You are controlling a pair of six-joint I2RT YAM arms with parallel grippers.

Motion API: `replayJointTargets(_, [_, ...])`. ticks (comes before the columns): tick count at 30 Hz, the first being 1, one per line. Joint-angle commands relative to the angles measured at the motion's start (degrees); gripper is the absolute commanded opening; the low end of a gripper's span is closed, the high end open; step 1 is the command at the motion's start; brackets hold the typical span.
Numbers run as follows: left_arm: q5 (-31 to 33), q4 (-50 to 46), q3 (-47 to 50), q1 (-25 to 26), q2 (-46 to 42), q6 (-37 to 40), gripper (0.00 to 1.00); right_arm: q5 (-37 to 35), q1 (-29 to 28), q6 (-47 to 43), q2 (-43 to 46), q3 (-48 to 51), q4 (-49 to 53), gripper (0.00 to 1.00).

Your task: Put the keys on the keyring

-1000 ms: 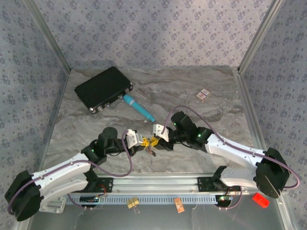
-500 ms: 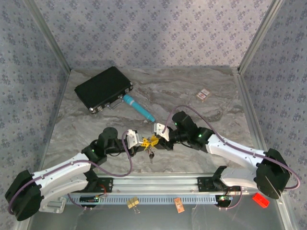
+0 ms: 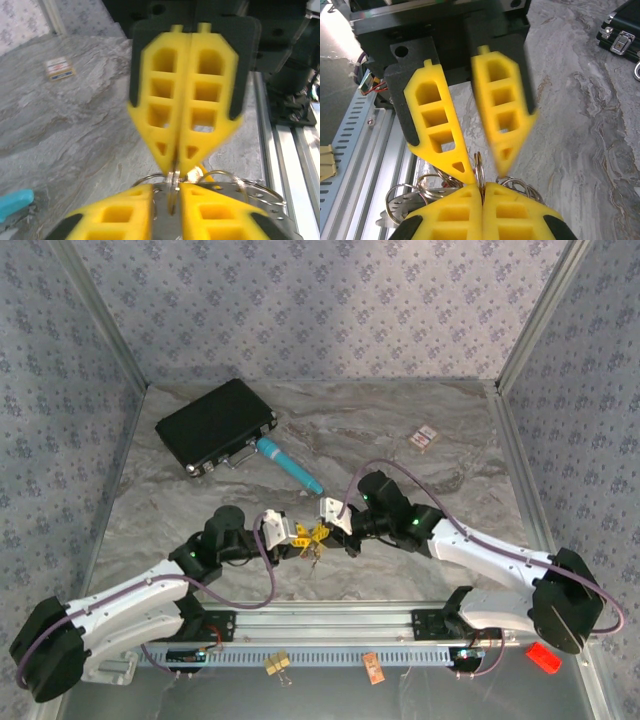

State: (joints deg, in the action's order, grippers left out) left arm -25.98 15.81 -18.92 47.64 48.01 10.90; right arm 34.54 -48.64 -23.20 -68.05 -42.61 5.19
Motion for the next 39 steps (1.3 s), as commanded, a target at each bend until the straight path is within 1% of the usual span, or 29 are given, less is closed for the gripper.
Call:
replayJointTargets(1, [2.92, -3.52, -2.34, 0.18, -1.49, 1.51, 0.24, -1.99, -0.72, -4.31, -0.66, -4.12, 6.81, 0.0])
replayJointTargets(5, [3.67, -7.07, -3.9, 0.28, -2.06, 3.11, 0.23, -6.34, -1.87, -9.32, -2.34, -8.56, 15.84, 0.0])
replayJointTargets(9, [3.14, -7.58, -4.44, 0.27, -2.0, 3.34, 0.22, -10.2, -3.45, -12.11, -4.13, -11.58, 20.42, 0.0])
replayJointTargets(14, [2.13, -7.21, -4.71, 0.25, -1.73, 3.35, 0.22, -10.37, -4.39, -12.45, -4.9, -12.89, 20.58, 0.0])
replayJointTargets(18, [1.54, -7.15, -5.09, 0.19, -1.38, 3.43, 0.19, -10.5, -5.56, -12.39, -5.88, -13.9, 20.49, 0.0])
replayJointTargets(21, [1.37, -7.2, -5.34, 0.25, -1.58, 3.39, 0.17, -11.98, -6.28, -13.14, -6.7, -14.72, 21.48, 0.0])
replayJointTargets(23, [1.13, -7.61, -5.6, 0.22, -1.71, 3.3, 0.17, -12.6, -6.43, -13.36, -6.92, -15.04, 22.04, 0.0])
replayJointTargets(27, [1.47, -8.72, -5.95, 0.26, -2.41, 3.68, 0.22, -13.44, -6.5, -13.36, -6.93, -15.31, 22.54, 0.0])
replayJointTargets(29, [1.54, -9.36, -5.96, 0.25, -2.79, 3.95, 0.22, -13.45, -6.55, -13.36, -6.74, -15.35, 22.65, 0.0])
replayJointTargets(32, [1.54, -9.84, -5.96, 0.27, -3.43, 4.13, 0.19, -13.28, -6.51, -13.36, -6.45, -15.49, 22.62, 0.0])
replayJointTargets(35, [1.13, -9.78, -5.96, 0.23, -3.32, 4.14, 0.15, -12.55, -6.49, -13.2, -6.51, -15.59, 22.23, 0.0])
replayJointTargets(39, [0.58, -9.56, -6.22, 0.25, -2.73, 4.44, 0.04, -11.11, -6.48, -12.35, -6.44, -15.44, 20.92, 0.0])
